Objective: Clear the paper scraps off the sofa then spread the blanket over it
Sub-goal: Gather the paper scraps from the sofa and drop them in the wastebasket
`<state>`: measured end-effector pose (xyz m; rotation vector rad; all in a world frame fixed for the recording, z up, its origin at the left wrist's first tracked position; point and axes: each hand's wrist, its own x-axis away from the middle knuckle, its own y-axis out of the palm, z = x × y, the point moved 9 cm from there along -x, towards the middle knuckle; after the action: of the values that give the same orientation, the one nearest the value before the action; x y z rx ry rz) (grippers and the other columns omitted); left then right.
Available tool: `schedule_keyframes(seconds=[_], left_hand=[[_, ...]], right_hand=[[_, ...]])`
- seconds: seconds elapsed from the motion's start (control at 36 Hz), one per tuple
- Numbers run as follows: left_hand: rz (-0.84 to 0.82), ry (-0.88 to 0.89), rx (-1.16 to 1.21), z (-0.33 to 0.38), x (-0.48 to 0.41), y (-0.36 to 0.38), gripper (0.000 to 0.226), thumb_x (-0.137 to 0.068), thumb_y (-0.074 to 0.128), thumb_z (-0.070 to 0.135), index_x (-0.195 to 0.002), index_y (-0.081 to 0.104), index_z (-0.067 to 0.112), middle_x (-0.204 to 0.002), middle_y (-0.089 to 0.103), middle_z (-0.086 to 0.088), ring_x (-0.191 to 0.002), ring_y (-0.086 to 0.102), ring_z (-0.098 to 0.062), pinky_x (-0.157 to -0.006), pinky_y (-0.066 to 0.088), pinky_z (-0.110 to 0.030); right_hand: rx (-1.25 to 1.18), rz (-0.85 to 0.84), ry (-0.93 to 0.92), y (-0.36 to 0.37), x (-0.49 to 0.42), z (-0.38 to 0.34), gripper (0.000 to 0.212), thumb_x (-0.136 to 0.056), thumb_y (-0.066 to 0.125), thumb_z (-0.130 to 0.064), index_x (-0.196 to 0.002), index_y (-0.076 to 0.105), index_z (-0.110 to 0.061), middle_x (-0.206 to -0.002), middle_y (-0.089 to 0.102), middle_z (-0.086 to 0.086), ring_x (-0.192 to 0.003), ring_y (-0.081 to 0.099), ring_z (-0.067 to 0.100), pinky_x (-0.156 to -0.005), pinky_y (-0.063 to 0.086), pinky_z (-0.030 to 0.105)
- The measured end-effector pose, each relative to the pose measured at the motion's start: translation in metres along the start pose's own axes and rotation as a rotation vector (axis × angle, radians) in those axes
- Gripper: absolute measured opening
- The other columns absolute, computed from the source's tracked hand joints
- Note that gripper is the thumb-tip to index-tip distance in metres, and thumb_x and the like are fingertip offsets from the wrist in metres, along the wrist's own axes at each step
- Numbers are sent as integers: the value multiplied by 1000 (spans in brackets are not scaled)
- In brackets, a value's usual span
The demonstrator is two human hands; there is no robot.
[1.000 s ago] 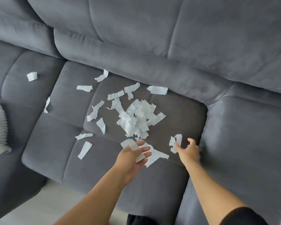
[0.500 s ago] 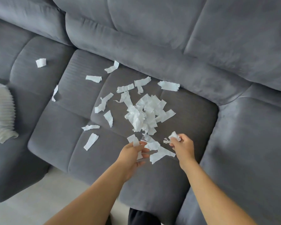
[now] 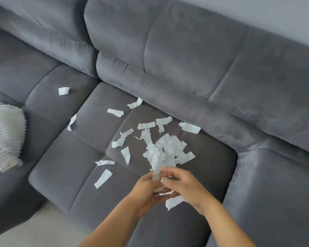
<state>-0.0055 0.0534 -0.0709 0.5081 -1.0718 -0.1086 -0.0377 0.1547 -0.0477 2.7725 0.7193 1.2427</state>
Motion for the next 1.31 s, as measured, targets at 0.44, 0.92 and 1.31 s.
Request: schedule_keyframes(seconds=[0.44, 0.92, 1.31], left_hand=[[169, -93, 381, -65, -73, -168, 45, -81, 61, -9, -120, 72, 11, -101, 72, -11, -77, 71, -23, -65, 56, -37], [135, -113, 390, -81, -91, -222, 47, -77, 59, -9, -120, 65, 9, -124, 73, -8, -74, 72, -17, -51, 49, -29], [-61, -139, 560, -76, -89, -197, 32, -79, 69, 20, -110, 74, 10, -102, 67, -10, -75, 63, -21, -60, 47, -32]], right_hand=[[-555, 834, 35, -182, -168, 68, 19, -94, 64, -15, -105, 74, -26, -109, 71, -8, -94, 72, 19, -70, 57, 26], [-231, 872, -4, -177, -226, 45, 23, -86, 73, -14, -108, 75, -21, -97, 70, -1, -74, 64, 12, -65, 55, 22], [-135, 494, -78, 55, -131, 83, 25, -73, 68, -39, -86, 79, -21, -69, 62, 8, -55, 53, 17, -61, 47, 27]])
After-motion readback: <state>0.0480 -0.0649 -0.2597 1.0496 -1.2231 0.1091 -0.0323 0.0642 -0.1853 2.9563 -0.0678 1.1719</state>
